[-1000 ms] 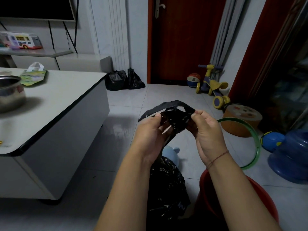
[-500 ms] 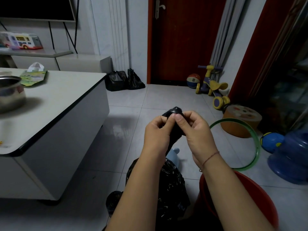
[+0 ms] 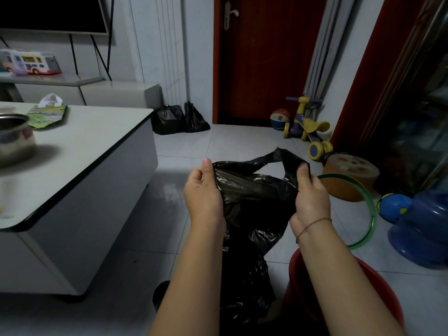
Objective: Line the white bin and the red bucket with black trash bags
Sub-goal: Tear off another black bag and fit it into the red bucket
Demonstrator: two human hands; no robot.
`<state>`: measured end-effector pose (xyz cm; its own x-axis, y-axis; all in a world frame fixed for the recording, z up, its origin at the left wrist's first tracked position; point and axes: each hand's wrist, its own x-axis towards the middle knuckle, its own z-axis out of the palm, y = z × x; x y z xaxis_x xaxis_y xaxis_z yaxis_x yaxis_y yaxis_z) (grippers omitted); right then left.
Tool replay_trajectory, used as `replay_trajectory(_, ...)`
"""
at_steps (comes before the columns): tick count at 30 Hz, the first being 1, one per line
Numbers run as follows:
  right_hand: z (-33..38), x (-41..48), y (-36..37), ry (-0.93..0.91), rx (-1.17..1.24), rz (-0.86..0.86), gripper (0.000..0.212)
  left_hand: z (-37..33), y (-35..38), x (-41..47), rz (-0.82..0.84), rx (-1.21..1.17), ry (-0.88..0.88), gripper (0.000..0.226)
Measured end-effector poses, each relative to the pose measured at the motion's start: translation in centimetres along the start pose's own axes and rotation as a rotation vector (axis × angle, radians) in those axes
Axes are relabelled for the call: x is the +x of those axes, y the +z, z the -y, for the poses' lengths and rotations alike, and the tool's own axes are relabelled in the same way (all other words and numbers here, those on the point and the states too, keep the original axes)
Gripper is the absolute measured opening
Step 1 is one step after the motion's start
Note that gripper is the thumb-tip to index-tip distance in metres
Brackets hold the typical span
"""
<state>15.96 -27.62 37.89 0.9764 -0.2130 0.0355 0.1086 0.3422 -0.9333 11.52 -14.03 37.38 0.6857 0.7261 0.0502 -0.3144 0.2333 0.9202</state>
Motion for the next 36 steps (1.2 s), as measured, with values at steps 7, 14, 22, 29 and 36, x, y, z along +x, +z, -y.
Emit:
replay_trajectory(7,-0.1,-0.1,-0.3,-0.047,-0.197,-0.192,0.044,0.5,-0.3,0.5,-0.173,0.092,0.073,0.045)
replay_trajectory(14,-0.4,1.3,-0.7,-0.135,-0.15,-0.138,0.034,0.0,-0.8,0.8,0.059,0.278,-0.051,0.052)
replay_trajectory(22,-1.2,0.9,-1.1,-0.114,-0.167,0.266,0.017,-0.8,-2.5,1.3,0.252,0.227,-0.137,0.006)
replay_trajectory(29,-1.5,1.1,-0.4,-0.012,-0.075,0.053,0.027,-0.7,-1.7,1.2,0.0,0.175,0.028,0.028)
replay_trajectory(36,-0.5,0.7,-0.3,-0.086,-0.221,0.04,0.031,-0.7,-1.1,0.9,-0.04,0.198,0.02,0.028)
